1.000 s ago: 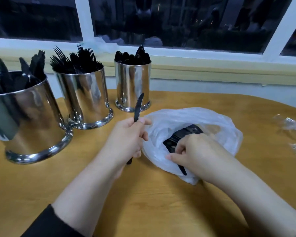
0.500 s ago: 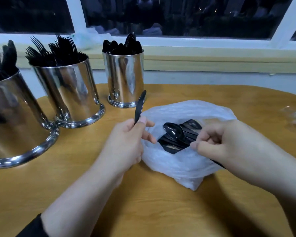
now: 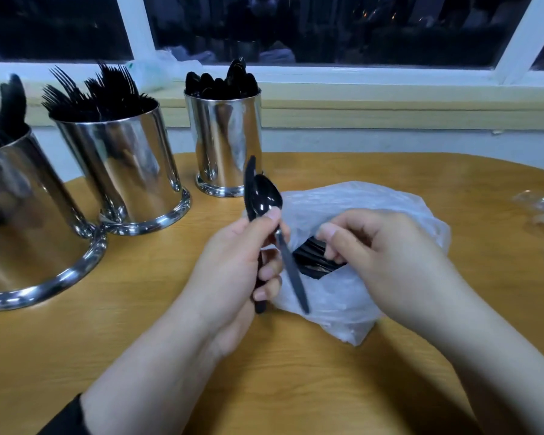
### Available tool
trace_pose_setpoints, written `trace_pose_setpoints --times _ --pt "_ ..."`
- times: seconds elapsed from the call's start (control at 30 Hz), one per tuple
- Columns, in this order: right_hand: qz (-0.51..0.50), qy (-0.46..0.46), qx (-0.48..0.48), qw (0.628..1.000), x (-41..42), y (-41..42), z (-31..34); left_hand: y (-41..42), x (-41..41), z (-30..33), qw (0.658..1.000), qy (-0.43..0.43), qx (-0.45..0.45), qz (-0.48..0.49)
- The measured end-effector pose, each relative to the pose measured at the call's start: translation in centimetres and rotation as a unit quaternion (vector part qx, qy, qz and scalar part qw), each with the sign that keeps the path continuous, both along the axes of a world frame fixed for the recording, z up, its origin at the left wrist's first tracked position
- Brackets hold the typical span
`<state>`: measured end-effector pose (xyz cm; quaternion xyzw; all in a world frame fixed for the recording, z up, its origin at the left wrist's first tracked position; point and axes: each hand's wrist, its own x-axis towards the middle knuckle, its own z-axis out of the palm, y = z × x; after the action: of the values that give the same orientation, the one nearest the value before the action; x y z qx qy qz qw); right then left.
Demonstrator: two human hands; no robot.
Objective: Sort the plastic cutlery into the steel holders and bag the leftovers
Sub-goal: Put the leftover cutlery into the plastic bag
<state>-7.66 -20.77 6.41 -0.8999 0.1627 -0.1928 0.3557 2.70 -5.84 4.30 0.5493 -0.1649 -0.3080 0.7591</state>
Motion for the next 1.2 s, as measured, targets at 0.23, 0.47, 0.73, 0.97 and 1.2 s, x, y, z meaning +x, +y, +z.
trace_pose_setpoints --times 0.23,0.47,0.73,0.97,1.2 --pt "-0.030 0.272 -0.205 0.940 1.2 -1.2 -1.4 0.6 0.5 -0.4 0.992 -0.078 0.087 0.046" --pt "-0.060 0.283 -0.236 0.928 1.8 -1.5 -2.0 0.5 0.3 -0.4 0.987 -0.099 0.120 0.031" --pt "-0.034 0.243 -0.254 0.936 1.9 -1.6 -2.6 0.3 0.2 -0.5 0.982 -0.122 0.145 0.003" --pt "-0.041 0.202 -0.242 0.948 1.6 -1.4 -2.0 0.0 0.2 -0.7 0.978 -0.131 0.161 0.033" --pt "-0.060 0.204 -0.200 0.956 1.0 -1.2 -1.7 0.2 0.1 -0.6 0.968 -0.164 0.179 0.057"
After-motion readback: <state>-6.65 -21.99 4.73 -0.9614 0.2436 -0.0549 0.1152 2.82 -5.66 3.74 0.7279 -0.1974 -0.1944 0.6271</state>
